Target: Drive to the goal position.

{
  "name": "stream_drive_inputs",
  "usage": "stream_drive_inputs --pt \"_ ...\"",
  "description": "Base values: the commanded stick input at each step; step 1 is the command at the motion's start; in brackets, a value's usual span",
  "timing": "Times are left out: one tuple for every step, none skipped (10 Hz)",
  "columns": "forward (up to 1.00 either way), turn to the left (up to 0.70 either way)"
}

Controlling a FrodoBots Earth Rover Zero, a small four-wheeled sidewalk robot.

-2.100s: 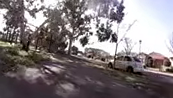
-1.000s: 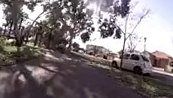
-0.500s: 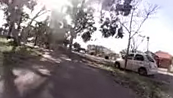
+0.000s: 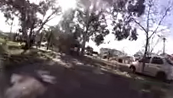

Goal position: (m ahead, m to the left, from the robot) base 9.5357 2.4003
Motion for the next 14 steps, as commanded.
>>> stream_drive_inputs --pt "1.0 0.3" --pt "1.0 0.32" --pt "1.0 0.0" --pt "1.0 0.0" --pt "1.0 0.0" --pt "1.0 0.0" --pt "1.0 0.0" --pt "1.0 0.0" --pt "1.0 0.0" --pt "1.0 0.0" --pt "1.0 0.0" --pt "1.0 0.0" --pt "1.0 0.0" --pt "1.0 0.0"
